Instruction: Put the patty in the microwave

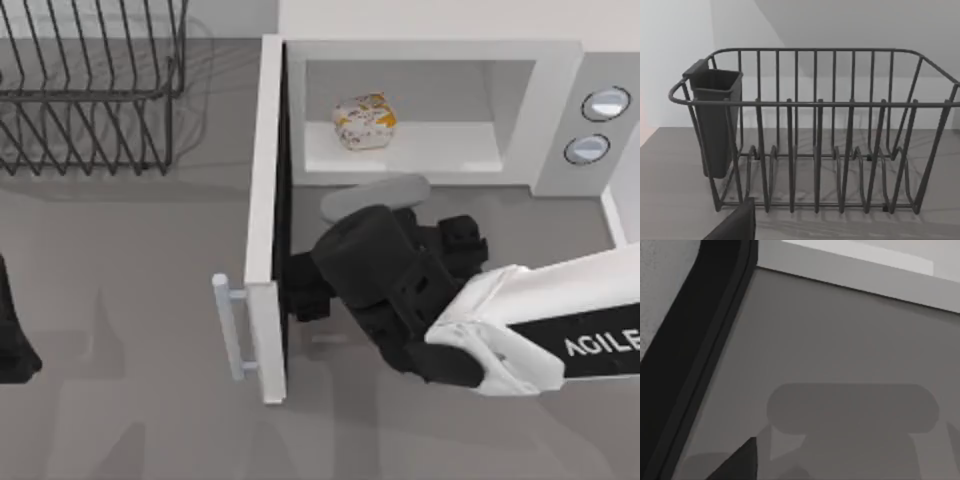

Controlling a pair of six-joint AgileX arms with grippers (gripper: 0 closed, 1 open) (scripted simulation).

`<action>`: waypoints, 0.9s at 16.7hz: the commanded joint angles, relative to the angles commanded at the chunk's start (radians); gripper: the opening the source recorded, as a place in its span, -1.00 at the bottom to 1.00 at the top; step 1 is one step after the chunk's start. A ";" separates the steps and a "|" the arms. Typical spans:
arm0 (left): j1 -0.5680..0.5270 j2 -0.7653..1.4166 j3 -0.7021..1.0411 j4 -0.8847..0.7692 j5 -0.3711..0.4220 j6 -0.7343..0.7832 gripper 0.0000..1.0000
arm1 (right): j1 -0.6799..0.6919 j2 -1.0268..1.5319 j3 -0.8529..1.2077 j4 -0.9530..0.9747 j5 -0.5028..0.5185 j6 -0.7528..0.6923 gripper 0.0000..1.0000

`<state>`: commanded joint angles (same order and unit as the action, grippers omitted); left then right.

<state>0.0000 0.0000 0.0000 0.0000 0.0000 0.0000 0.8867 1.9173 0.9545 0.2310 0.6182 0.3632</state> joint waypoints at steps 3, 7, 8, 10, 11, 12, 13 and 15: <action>0.000 0.000 0.000 0.000 0.000 0.000 1.00 | -0.001 -0.012 -0.007 -0.099 -0.015 -0.005 1.00; 0.000 0.000 0.000 0.000 0.000 0.000 1.00 | -0.010 -0.040 -0.005 -0.204 -0.037 -0.012 1.00; 0.000 0.000 0.000 0.000 0.000 0.000 1.00 | -0.014 -0.049 -0.001 -0.221 -0.040 -0.013 1.00; 0.000 0.000 0.000 0.000 0.000 0.000 1.00 | -0.020 -0.073 0.013 -0.242 -0.043 -0.014 1.00; 0.000 0.000 0.000 0.000 0.000 0.000 1.00 | -0.023 -0.087 0.023 -0.246 -0.043 -0.013 1.00; 0.000 0.000 0.000 0.000 0.000 0.000 1.00 | -0.025 -0.102 0.034 -0.247 -0.041 -0.012 1.00; 0.000 0.000 0.000 0.000 0.000 0.000 1.00 | -0.027 -0.117 0.046 -0.245 -0.039 -0.011 1.00; 0.000 0.000 0.000 0.000 0.000 0.000 1.00 | -0.031 -0.144 0.068 -0.236 -0.034 -0.008 1.00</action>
<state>0.0000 0.0000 0.0000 0.0000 0.0000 0.0000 0.8562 1.7732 1.0225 -0.0050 0.5838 0.3554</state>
